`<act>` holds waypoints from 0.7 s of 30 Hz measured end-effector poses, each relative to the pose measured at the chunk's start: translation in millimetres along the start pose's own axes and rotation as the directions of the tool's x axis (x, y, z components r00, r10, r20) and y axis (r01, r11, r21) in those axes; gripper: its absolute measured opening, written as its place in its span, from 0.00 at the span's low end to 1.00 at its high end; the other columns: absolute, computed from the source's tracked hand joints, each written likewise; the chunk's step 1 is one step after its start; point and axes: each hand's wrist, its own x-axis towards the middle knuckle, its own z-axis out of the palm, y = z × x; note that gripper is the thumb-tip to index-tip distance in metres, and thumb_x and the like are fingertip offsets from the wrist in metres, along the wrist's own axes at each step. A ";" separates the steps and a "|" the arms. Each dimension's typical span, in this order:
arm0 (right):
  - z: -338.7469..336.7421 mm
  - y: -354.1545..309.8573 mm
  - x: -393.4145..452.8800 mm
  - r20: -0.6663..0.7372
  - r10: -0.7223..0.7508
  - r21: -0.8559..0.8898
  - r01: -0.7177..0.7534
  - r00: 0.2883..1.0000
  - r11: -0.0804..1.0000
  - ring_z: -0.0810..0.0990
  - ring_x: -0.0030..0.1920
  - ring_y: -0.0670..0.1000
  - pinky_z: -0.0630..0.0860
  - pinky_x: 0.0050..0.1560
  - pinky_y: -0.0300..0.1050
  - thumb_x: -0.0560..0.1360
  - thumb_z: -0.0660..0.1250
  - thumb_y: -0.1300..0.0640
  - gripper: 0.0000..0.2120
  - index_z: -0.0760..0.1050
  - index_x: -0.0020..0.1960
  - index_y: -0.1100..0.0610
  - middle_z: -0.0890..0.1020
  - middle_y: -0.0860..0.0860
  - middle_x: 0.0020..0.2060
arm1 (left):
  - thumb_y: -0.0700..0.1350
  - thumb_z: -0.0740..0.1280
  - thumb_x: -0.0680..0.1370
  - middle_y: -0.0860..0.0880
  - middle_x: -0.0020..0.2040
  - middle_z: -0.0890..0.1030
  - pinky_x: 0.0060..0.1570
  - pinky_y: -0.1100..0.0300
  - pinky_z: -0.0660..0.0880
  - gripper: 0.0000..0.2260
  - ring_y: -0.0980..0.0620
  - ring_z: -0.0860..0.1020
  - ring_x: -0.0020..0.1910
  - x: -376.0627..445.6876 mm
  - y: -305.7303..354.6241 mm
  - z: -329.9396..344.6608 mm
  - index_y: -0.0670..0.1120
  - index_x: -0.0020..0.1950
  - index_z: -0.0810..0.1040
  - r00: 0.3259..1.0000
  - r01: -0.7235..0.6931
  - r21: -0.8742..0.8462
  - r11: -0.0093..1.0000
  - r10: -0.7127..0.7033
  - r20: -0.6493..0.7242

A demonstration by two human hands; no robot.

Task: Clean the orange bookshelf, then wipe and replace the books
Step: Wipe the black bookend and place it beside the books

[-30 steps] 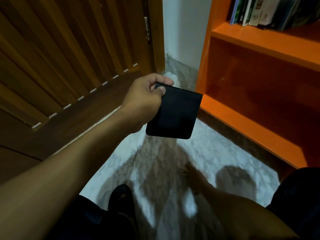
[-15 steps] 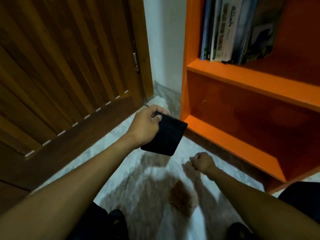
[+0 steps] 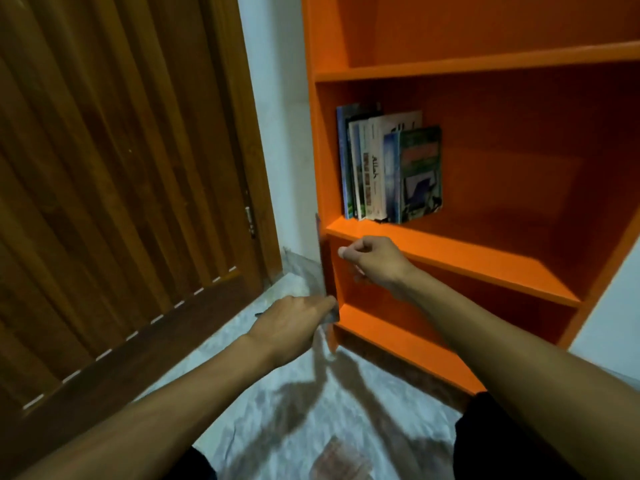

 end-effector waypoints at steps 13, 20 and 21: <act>-110.3 -58.6 27.1 -0.539 -0.105 -0.248 -0.038 0.836 0.968 0.82 0.39 0.60 0.80 0.37 0.54 0.73 0.70 0.60 0.11 0.67 0.40 0.55 0.81 0.58 0.42 | 0.40 0.54 0.73 0.49 0.38 0.80 0.55 0.47 0.77 0.13 0.46 0.81 0.37 131.1 36.8 -49.2 0.49 0.49 0.76 0.839 -0.366 0.560 0.743 0.524 -0.147; -170.9 -20.7 48.4 -0.692 -0.086 -0.256 -0.132 0.717 0.958 0.79 0.36 0.56 0.78 0.34 0.51 0.77 0.65 0.55 0.05 0.69 0.49 0.53 0.80 0.55 0.42 | 0.37 0.69 0.75 0.48 0.77 0.64 0.75 0.37 0.54 0.38 0.44 0.59 0.78 185.5 22.3 -38.0 0.55 0.79 0.55 0.842 -0.180 0.271 0.946 0.290 -0.455; -174.9 -13.7 49.9 -0.711 -0.111 -0.282 -0.137 0.695 0.950 0.78 0.35 0.54 0.75 0.32 0.49 0.78 0.65 0.55 0.04 0.69 0.50 0.53 0.79 0.54 0.41 | 0.40 0.69 0.76 0.48 0.77 0.63 0.75 0.38 0.56 0.36 0.46 0.58 0.77 191.3 13.1 -31.3 0.54 0.79 0.54 0.833 -0.135 0.136 0.981 0.187 -0.520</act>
